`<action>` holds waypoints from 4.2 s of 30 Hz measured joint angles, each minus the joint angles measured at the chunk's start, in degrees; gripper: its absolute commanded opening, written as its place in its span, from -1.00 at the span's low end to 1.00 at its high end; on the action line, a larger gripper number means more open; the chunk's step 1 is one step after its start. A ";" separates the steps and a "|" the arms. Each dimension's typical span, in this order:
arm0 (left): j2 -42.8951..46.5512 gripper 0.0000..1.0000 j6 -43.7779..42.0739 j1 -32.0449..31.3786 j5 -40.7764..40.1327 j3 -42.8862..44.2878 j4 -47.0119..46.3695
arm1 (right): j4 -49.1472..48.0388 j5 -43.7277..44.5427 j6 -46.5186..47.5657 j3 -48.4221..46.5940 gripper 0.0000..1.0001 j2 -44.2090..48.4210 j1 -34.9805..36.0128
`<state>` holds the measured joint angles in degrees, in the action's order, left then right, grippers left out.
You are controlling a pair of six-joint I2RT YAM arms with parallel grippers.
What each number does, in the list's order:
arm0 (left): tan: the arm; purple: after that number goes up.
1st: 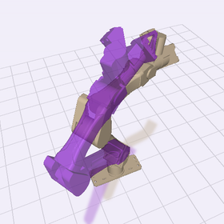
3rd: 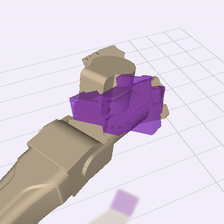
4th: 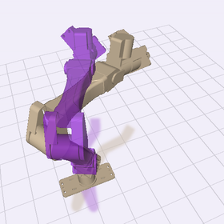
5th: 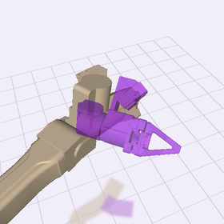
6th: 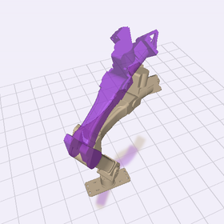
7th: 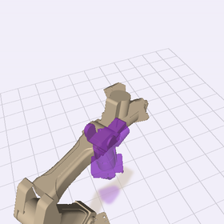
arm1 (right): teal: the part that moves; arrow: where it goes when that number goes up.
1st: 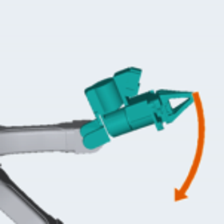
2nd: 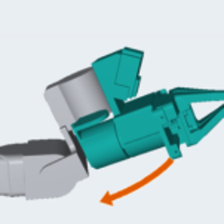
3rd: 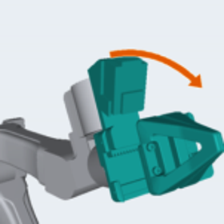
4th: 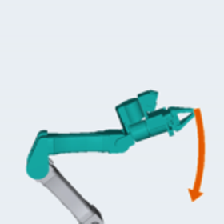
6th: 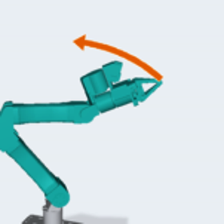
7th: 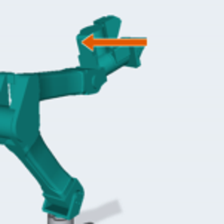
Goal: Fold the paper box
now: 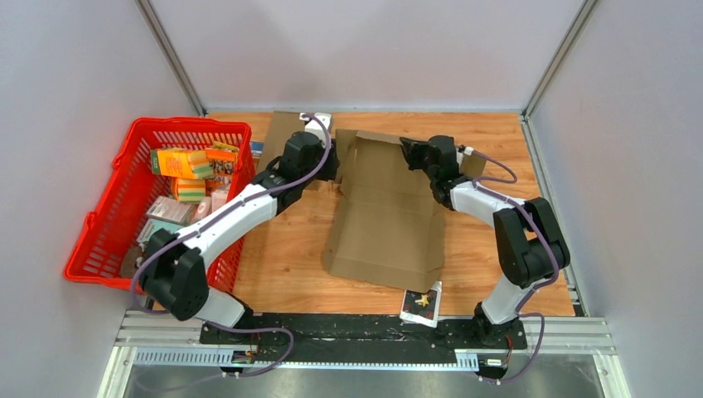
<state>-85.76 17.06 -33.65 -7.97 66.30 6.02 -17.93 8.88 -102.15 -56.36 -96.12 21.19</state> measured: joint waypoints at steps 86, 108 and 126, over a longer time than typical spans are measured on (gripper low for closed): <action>-21.38 -0.22 -5.11 7.08 27.50 16.44 0.26 | -28.24 -21.99 19.91 8.94 -1.00 -3.17 -10.84; -3.50 -0.18 -5.88 7.58 24.96 -4.94 -8.28 | -25.97 -21.42 23.56 9.70 -0.99 -0.79 -10.01; -21.00 0.09 -25.29 10.19 32.00 14.45 -1.07 | -25.44 -22.45 24.24 8.94 -1.00 -0.81 -10.01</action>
<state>-106.76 -8.23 -23.46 24.03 80.75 4.95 -43.38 -13.56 -77.91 -47.42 -96.92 11.18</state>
